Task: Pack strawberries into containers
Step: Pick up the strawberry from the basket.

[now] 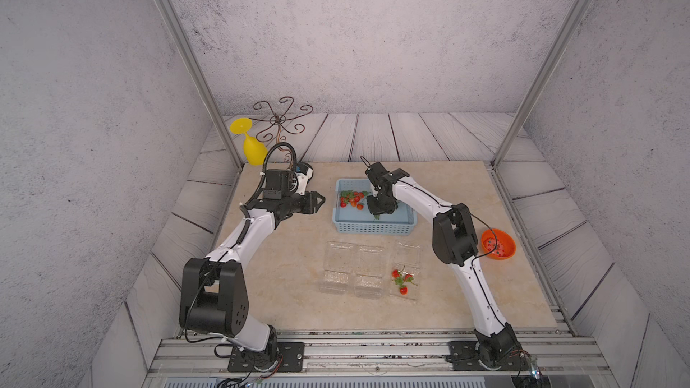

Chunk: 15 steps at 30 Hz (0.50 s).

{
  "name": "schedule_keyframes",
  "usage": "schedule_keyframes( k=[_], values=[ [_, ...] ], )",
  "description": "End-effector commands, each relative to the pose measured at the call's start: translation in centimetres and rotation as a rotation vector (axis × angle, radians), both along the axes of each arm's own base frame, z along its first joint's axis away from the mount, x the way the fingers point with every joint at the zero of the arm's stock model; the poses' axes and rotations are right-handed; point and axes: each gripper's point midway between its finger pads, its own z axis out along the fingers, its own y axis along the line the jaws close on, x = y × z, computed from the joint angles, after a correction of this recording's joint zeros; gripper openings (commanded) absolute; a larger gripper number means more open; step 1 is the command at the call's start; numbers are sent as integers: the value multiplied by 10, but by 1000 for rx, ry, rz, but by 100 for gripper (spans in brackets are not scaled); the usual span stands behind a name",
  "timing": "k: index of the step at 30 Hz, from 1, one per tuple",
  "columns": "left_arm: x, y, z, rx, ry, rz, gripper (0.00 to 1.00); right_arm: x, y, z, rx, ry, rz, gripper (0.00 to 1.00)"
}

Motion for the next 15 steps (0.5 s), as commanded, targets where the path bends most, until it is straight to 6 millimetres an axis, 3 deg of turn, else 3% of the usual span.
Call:
schedule_keyframes(
  k=[1,5,8,11,15],
  values=[
    [2,-3,17,6,-47,-14,44,0,-9,68,21,-114,9,24],
    [2,-3,17,5,-48,-16,45,-8,-15,90,31,-145,9,24],
    [2,-3,17,4,-48,-14,45,-26,-23,102,45,-132,19,24],
    [2,-3,18,3,-49,-15,45,-57,-33,108,81,-122,25,24],
    [2,-4,19,-2,-49,-16,45,-118,-45,105,134,-69,44,24]
  ],
)
